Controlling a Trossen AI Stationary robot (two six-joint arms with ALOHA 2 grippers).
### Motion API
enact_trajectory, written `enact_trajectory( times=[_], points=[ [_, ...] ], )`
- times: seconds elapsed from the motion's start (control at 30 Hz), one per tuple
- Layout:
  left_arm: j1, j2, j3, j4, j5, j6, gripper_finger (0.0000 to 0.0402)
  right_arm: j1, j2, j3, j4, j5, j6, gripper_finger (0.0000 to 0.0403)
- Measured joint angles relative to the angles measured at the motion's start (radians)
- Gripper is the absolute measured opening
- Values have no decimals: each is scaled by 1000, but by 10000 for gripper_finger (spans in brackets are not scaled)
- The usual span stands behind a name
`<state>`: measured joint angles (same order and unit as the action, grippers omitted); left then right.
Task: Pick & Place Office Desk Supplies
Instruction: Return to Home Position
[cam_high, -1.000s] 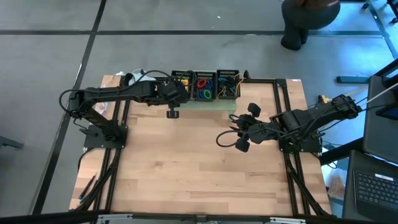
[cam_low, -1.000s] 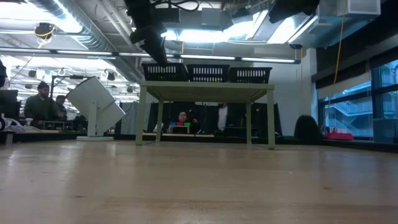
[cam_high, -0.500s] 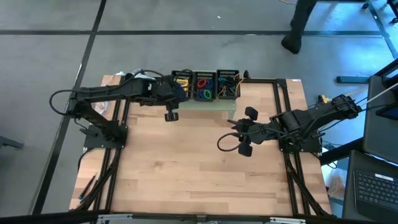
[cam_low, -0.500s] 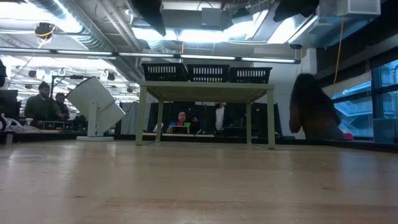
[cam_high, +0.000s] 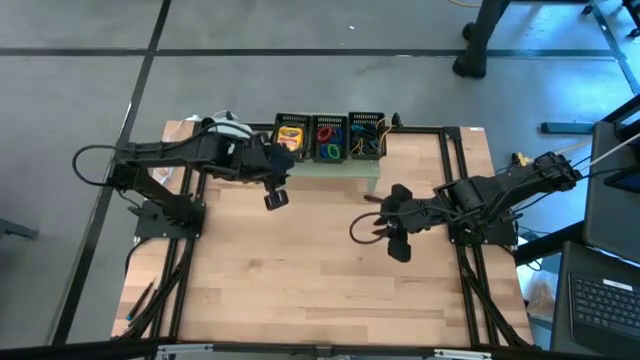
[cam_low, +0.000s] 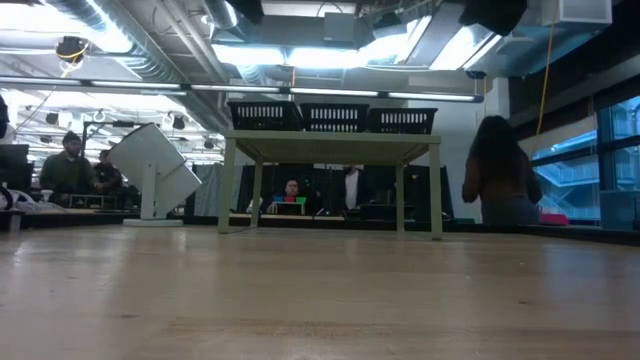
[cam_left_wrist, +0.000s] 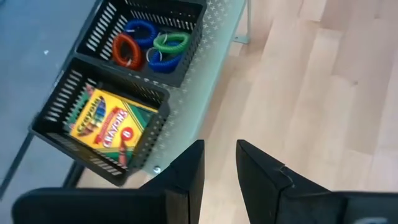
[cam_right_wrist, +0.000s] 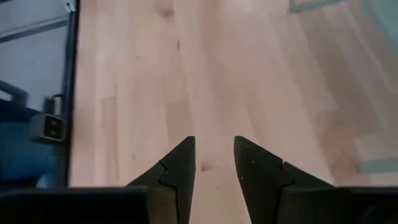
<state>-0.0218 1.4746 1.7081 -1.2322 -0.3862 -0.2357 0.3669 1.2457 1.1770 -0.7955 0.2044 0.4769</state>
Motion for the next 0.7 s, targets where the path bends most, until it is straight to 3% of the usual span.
enact_trajectory(
  times=[0.07, 0.3, 0.47, 0.7],
  points=[
    [-9, 0, 0, -6, 2, -27, 86, 4, 0, 0, 0, -20, 31, 115],
    [-44, -87, 0, -108, 32, -142, 86, 35, -12, 0, 2, -10, -118, 115],
    [-156, -215, -50, -119, -93, -242, 86, 58, -68, -36, 51, 11, -172, 115],
    [-351, -425, -308, -40, -265, -443, 86, 63, -212, -251, 233, 23, -135, 115]
  ],
)
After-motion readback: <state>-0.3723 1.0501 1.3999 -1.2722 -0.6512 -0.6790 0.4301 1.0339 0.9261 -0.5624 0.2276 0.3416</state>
